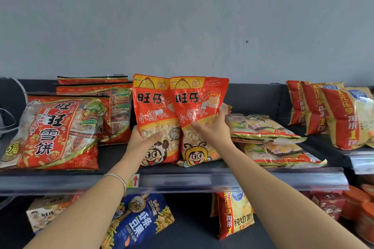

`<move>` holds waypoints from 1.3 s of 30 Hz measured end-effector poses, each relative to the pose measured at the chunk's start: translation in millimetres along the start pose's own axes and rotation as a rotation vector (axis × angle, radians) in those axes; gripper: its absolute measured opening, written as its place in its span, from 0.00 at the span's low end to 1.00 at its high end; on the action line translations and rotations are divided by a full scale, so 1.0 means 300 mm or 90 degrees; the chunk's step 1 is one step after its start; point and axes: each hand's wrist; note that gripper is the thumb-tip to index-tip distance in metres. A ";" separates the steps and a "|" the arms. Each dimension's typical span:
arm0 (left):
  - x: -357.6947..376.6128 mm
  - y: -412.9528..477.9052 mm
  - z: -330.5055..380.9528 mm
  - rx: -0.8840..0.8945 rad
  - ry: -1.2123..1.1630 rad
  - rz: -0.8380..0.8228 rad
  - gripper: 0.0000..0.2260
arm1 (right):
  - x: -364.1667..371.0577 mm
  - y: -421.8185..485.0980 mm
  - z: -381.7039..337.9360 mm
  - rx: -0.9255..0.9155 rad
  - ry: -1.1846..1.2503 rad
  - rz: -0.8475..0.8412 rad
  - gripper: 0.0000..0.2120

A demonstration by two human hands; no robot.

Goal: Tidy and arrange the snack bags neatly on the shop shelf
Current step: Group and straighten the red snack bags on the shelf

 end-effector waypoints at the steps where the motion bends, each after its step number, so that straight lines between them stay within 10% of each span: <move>1: -0.005 -0.002 -0.002 -0.002 0.016 -0.008 0.29 | 0.002 -0.007 -0.003 0.009 -0.010 -0.035 0.47; 5: -0.009 -0.012 -0.007 0.015 0.056 -0.005 0.30 | 0.012 -0.018 -0.010 0.046 -0.050 -0.084 0.57; 17: 0.127 -0.039 0.266 0.160 -0.020 0.156 0.24 | -0.137 0.000 -0.222 -0.090 0.043 0.124 0.46; 39: 1.283 -0.271 0.636 0.210 -0.105 -0.025 0.23 | -1.349 -0.009 -0.040 -0.069 -0.033 0.360 0.43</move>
Point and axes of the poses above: each hand's wrist, its own y-axis towards the middle knuckle, its own x-axis out of the palm, z = x × y, and after that the axes turned 10 degrees about y, right-handed
